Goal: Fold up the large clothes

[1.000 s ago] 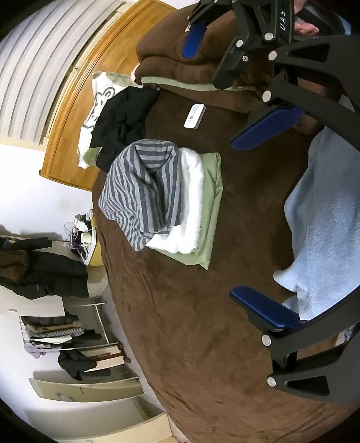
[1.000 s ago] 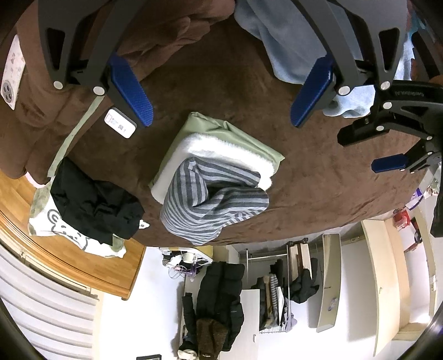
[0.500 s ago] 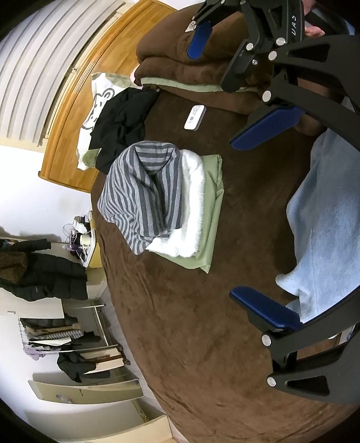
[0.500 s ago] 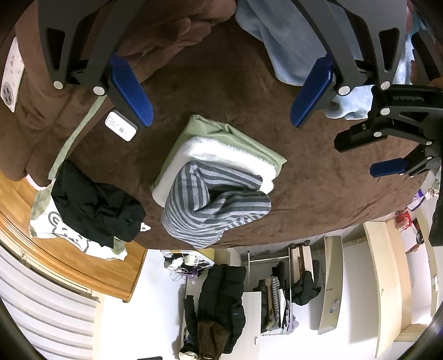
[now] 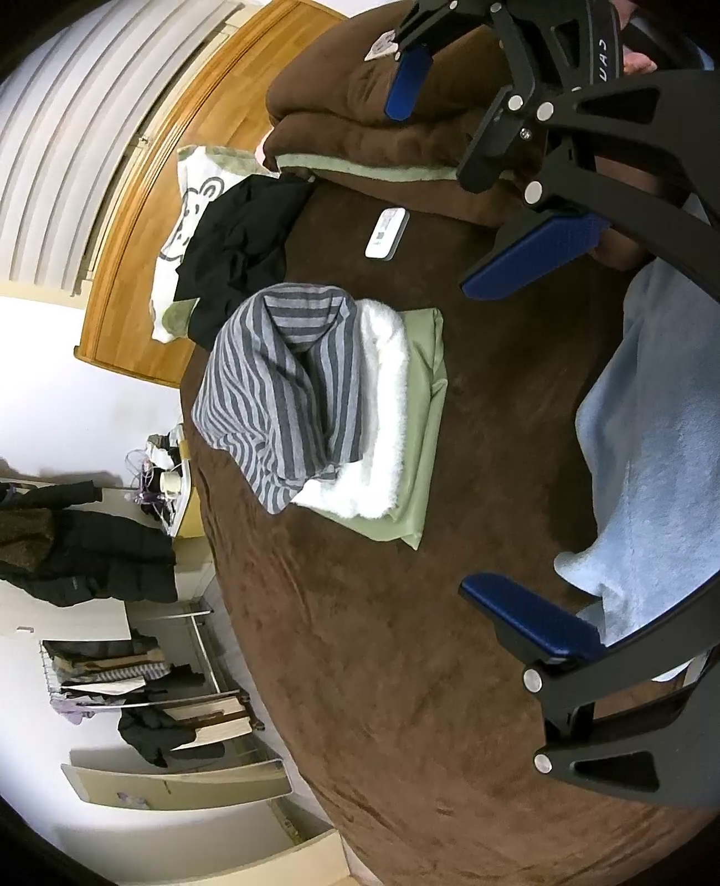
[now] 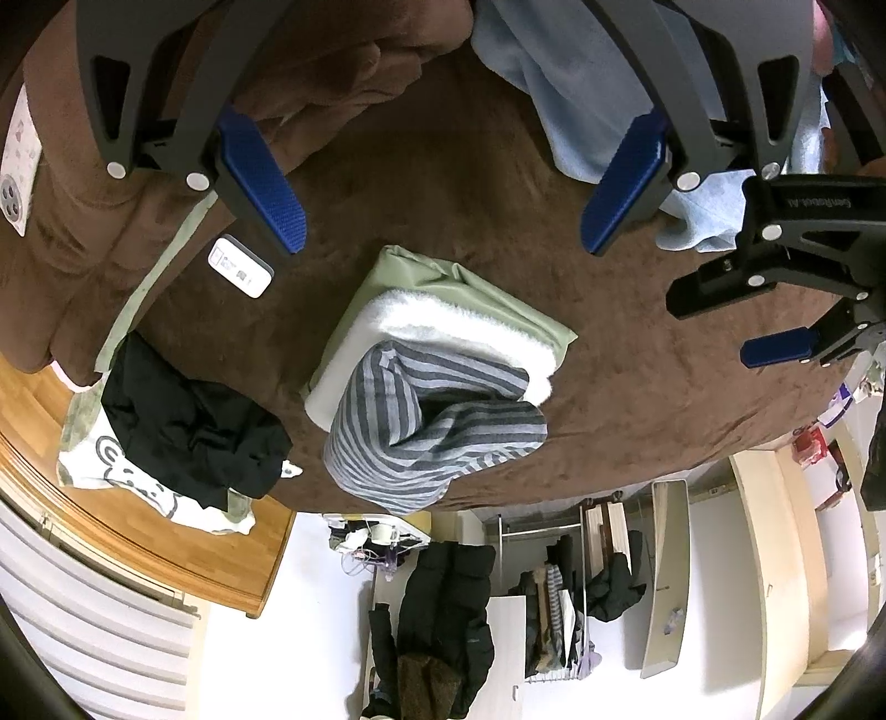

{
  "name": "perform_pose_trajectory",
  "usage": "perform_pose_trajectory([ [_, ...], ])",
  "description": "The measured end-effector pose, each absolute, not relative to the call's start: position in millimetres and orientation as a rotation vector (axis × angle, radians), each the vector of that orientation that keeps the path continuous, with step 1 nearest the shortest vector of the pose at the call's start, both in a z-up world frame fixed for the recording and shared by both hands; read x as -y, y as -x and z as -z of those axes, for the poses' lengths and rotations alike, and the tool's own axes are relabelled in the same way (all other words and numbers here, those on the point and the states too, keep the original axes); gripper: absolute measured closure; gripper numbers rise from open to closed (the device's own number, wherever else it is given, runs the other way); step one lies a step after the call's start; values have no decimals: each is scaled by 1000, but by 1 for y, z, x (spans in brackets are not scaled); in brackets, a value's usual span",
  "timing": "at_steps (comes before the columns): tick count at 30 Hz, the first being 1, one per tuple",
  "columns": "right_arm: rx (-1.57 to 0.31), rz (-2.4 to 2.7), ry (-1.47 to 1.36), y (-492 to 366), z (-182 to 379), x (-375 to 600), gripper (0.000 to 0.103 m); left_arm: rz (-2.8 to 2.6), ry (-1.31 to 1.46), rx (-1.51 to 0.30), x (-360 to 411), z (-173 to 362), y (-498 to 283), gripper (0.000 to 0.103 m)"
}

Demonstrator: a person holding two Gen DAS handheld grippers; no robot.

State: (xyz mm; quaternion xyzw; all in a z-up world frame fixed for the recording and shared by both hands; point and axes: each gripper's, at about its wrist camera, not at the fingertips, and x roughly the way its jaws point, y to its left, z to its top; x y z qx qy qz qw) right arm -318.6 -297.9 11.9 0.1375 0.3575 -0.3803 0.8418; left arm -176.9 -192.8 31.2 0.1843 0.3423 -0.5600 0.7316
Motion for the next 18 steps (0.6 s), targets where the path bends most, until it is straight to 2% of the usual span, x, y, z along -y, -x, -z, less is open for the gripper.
perform_pose_trajectory([
  [18,-761,802,-293,319,-9,298,5,1251,-397,-782,195,-24,173,7],
])
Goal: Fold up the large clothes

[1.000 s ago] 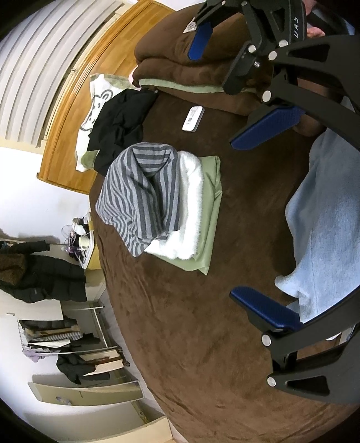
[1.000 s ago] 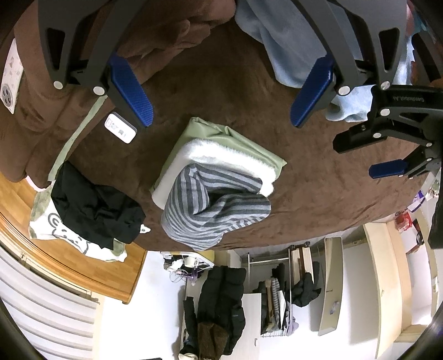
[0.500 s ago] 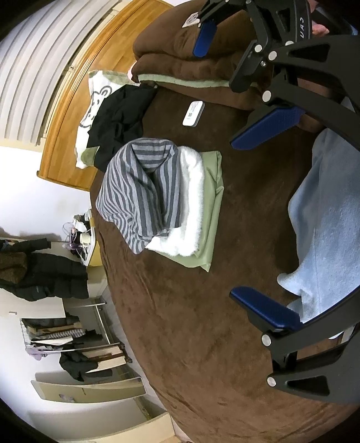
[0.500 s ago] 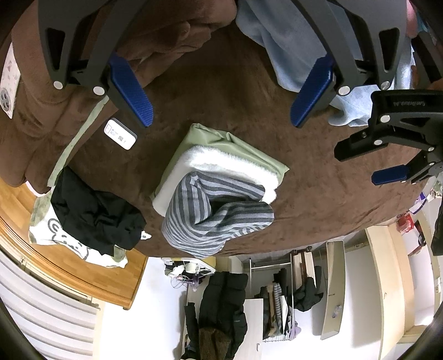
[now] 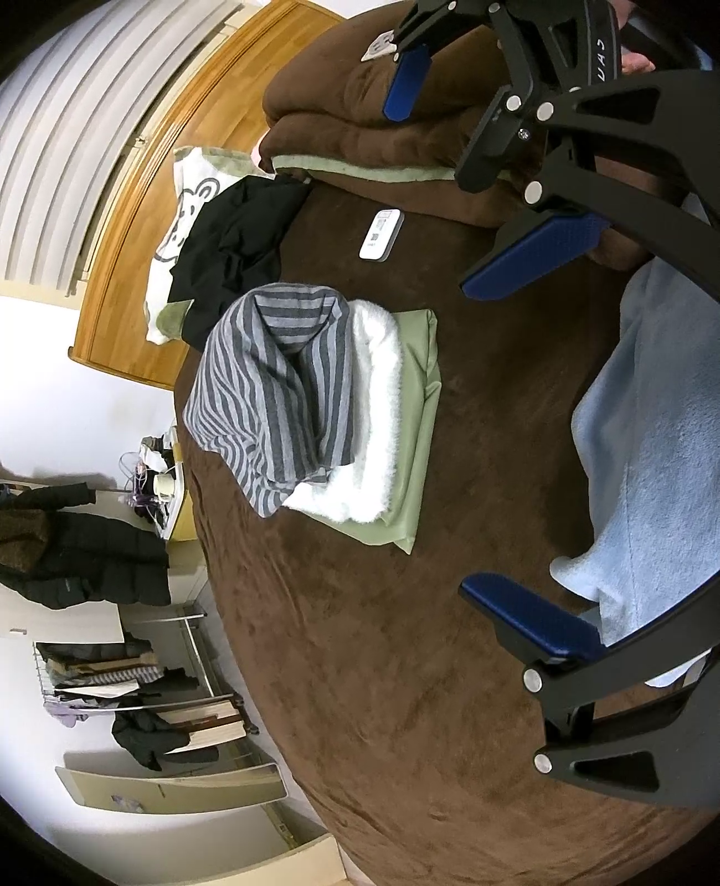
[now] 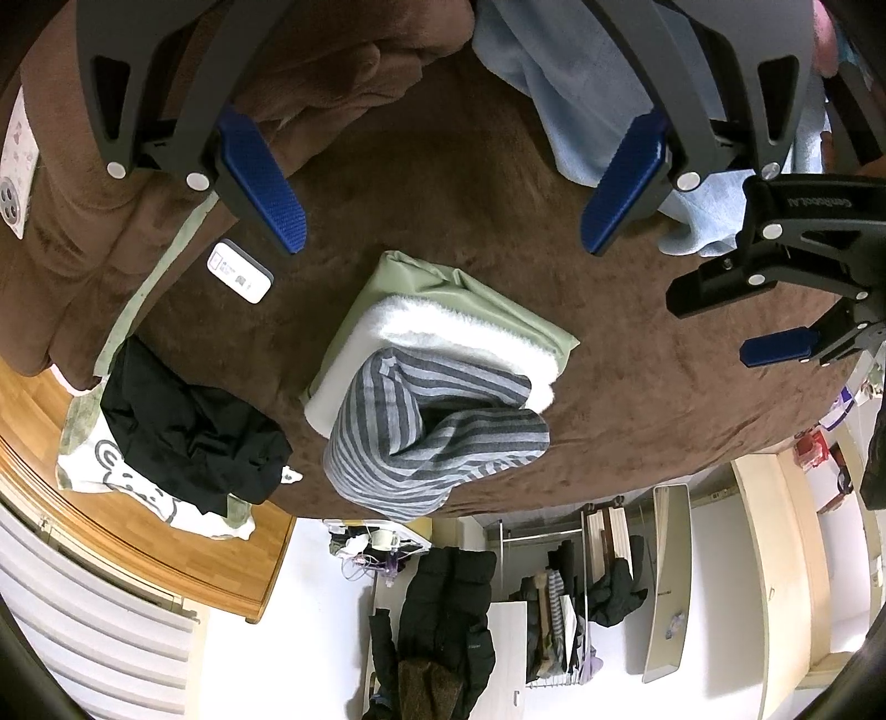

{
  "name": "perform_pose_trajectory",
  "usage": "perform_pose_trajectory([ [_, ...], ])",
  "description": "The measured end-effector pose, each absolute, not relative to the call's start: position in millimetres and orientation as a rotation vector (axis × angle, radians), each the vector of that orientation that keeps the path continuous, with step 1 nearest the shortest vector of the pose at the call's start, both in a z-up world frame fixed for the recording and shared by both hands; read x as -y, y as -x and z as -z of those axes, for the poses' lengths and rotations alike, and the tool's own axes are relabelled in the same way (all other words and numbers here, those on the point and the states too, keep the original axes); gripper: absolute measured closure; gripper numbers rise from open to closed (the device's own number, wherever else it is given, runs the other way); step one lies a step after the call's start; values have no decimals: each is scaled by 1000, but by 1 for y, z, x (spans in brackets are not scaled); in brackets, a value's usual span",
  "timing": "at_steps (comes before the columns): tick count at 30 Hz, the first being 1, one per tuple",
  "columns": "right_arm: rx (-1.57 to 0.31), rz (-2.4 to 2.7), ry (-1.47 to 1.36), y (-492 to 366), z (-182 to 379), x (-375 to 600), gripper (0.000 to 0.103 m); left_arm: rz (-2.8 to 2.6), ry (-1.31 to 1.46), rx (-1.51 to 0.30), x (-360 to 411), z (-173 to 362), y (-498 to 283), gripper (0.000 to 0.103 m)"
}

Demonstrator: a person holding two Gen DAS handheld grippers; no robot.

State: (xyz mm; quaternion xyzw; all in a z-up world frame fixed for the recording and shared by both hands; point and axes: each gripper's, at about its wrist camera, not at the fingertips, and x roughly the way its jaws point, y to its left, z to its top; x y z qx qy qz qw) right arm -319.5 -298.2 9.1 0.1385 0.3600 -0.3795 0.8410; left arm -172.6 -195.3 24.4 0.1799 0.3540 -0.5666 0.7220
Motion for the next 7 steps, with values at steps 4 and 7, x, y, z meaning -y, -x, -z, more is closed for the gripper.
perform_pose_trajectory([
  [4,-762,803,-292,320,-8,298,5,1263,-412,-800,197,-19,175,7],
  [7,-761,802,-294,320,-8,298,5,1271,-430,-801,198,-16,179,6],
])
